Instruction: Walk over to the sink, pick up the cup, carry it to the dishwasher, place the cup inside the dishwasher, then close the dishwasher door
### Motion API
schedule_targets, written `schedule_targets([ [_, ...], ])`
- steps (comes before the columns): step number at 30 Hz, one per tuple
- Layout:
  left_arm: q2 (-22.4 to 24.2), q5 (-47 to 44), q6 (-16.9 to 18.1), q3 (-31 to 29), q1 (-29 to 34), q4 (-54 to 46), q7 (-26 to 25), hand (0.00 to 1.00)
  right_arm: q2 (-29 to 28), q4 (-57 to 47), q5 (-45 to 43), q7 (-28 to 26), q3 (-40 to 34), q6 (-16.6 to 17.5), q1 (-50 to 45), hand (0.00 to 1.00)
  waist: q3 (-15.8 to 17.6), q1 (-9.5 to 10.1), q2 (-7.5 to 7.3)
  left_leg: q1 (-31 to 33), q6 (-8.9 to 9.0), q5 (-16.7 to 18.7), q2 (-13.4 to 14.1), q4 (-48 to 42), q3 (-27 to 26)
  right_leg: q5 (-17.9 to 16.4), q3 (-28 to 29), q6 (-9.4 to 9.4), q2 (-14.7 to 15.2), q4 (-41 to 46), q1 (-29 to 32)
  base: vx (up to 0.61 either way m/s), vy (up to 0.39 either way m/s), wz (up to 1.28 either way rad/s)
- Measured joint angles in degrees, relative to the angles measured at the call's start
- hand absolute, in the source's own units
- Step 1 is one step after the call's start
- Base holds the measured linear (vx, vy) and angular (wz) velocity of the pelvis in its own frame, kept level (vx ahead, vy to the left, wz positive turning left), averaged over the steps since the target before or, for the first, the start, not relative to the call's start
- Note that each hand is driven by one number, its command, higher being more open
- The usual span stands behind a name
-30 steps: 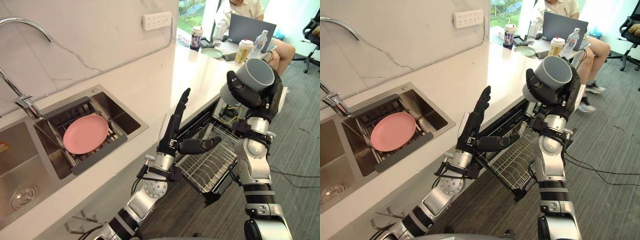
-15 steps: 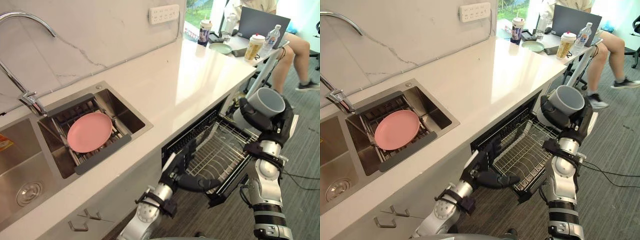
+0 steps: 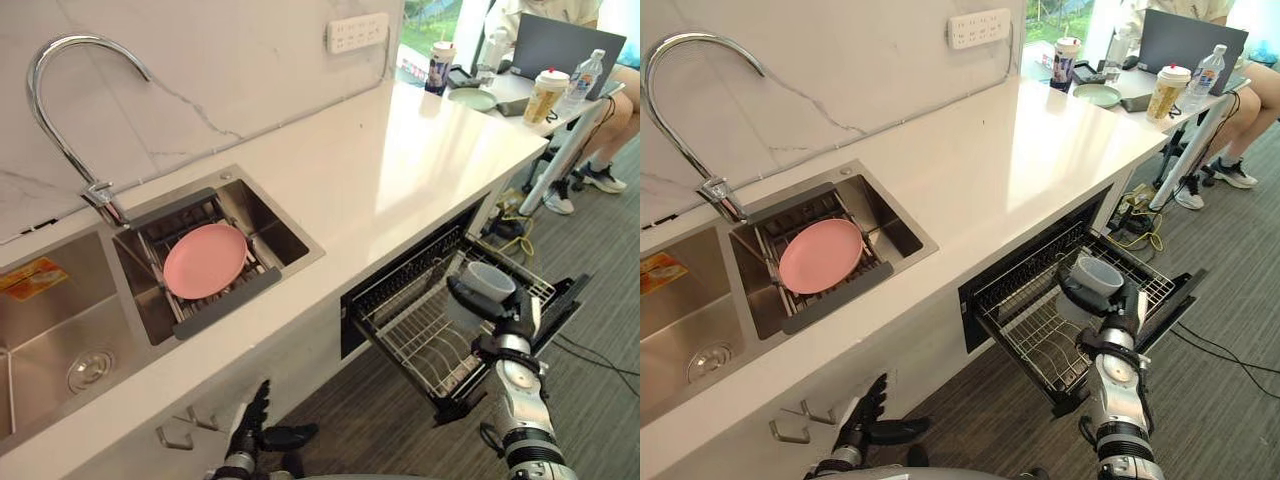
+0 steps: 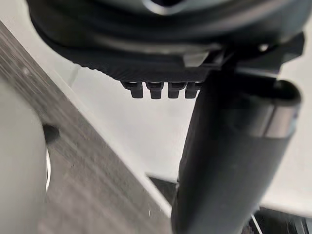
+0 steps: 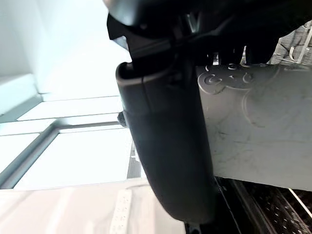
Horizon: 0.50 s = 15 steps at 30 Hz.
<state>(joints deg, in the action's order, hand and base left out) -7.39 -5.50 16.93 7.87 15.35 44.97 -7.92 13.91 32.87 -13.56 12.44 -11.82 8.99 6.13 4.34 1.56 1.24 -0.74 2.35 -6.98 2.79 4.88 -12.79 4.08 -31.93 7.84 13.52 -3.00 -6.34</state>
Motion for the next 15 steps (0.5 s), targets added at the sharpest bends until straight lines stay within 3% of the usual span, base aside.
schedule_targets([
  [4,-0.5,0.8,-1.0,-3.9,-0.4,2.5,-1.1,1.00,0.2,3.6,1.6,-0.4,0.1,-1.4,1.4,0.00,1.0,0.66,-0.37,0.2,-0.08,-0.3,-0.2,0.0,1.2,-0.2,-1.3,-0.12,0.0,0.0,-0.6,0.00,0.010,0.15],
  [9,-0.1,0.8,-5.8,-8.6,0.0,7.6,-2.0,1.00,2.1,9.5,4.3,-1.1,1.2,-3.6,4.2,0.00,3.8,2.43,-0.19,2.1,-0.16,-1.1,-0.2,0.0,3.6,-0.6,-3.4,-0.44,-0.2,0.1,-0.2,-0.02,0.008,0.26],
  [12,-0.5,1.0,-7.6,-9.9,0.0,7.7,-1.8,1.00,4.2,15.1,7.1,-0.5,1.7,-5.0,9.5,0.00,6.3,3.32,-0.22,4.6,-0.23,-2.2,0.0,0.0,5.1,-0.6,-4.9,-0.55,-0.5,0.5,1.3,-0.04,0.001,0.27],
  [15,-0.6,0.9,-7.8,-10.8,-0.2,7.8,-1.0,1.00,7.5,19.0,6.3,0.2,2.1,-5.3,15.9,0.00,11.2,4.68,-0.49,7.6,-0.22,-3.5,0.4,-0.2,7.0,-0.4,-6.4,-1.31,-1.1,1.3,3.2,-0.04,0.005,0.25],
])
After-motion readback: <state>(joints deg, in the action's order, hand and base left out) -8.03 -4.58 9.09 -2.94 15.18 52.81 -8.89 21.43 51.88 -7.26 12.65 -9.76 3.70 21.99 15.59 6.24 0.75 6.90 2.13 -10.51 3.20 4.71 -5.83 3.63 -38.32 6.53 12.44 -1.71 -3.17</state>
